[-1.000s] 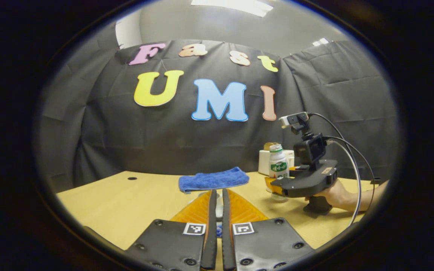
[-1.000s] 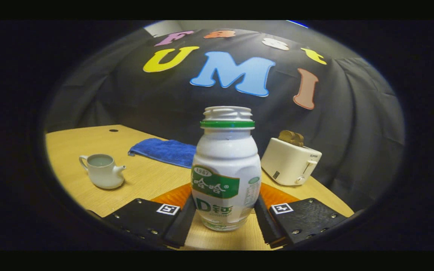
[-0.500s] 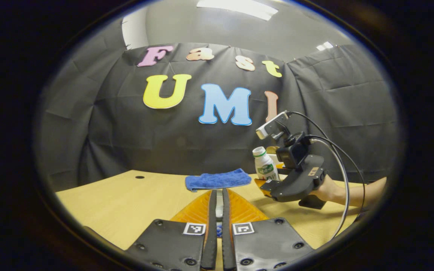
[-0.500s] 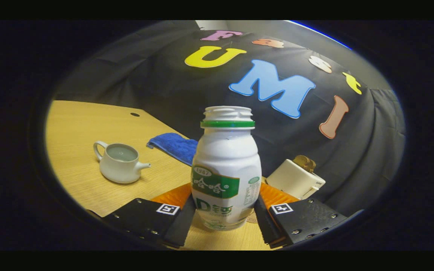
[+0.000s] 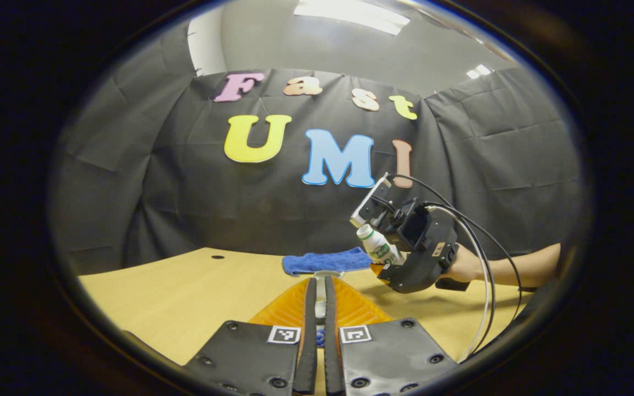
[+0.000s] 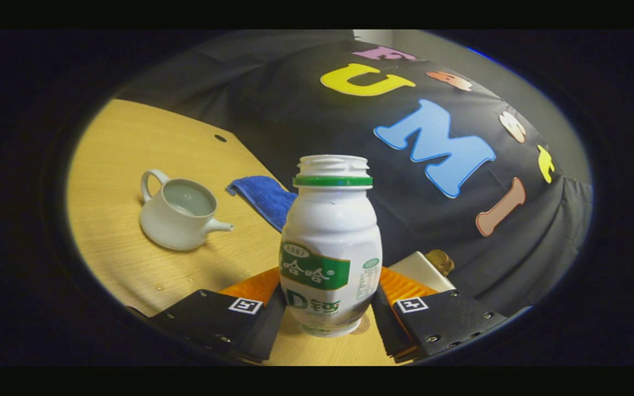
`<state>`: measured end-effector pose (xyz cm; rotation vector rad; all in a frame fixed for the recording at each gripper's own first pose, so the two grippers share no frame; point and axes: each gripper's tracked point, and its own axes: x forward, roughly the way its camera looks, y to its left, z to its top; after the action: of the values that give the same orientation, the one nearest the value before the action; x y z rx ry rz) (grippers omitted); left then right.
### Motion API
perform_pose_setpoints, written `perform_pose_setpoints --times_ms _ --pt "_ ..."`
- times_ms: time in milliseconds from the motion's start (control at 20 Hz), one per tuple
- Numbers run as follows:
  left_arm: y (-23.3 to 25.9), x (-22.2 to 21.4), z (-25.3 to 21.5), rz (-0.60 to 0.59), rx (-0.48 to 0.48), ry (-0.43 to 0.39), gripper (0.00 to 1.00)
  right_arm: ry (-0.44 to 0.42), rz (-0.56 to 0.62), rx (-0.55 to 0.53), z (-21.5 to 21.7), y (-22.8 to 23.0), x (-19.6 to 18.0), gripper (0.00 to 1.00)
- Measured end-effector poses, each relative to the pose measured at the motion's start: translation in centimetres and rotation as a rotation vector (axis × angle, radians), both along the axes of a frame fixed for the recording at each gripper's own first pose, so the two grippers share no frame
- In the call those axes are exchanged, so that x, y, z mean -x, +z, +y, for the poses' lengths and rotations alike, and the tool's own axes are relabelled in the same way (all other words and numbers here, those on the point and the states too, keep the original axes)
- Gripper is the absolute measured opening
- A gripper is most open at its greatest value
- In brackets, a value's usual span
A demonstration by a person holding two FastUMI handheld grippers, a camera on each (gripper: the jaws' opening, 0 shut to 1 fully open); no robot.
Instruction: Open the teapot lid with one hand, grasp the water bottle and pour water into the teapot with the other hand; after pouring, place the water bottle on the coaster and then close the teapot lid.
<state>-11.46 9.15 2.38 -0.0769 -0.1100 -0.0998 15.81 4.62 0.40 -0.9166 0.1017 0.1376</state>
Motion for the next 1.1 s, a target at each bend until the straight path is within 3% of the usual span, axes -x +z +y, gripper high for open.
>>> perform_pose_setpoints --times_ms 100,150,300,400,450,650,850,1100 --pt "0.0 -0.1 0.3 0.001 0.0 0.004 0.16 0.001 -0.002 0.088 0.1 -0.5 -0.5 0.74" --pt "-0.2 -0.1 0.3 0.001 0.002 0.005 0.12 0.003 0.0 0.111 0.3 -0.7 -0.6 0.74" --pt "-0.1 -0.1 0.4 -0.002 0.002 0.006 0.16 0.006 0.021 0.18 0.4 -1.6 -0.7 0.72" --pt "-0.1 -0.1 0.3 -0.003 0.003 0.003 0.12 0.015 0.024 0.212 0.9 -2.0 -0.8 0.73" --pt "-0.2 -0.2 0.3 0.001 0.001 0.003 0.16 0.017 0.02 0.23 1.0 -2.1 -1.0 0.72" --pt "-0.6 -0.2 0.5 0.009 -0.008 0.007 0.12 0.028 -0.014 0.337 1.8 -1.6 -1.3 0.72" --pt "-0.6 -0.3 0.5 0.012 -0.009 0.009 0.16 0.034 -0.036 0.404 2.2 -1.4 -1.5 0.72" --pt "-0.7 -0.1 0.5 0.011 -0.018 0.008 0.12 0.043 -0.077 0.49 2.5 -0.6 -1.8 0.72"
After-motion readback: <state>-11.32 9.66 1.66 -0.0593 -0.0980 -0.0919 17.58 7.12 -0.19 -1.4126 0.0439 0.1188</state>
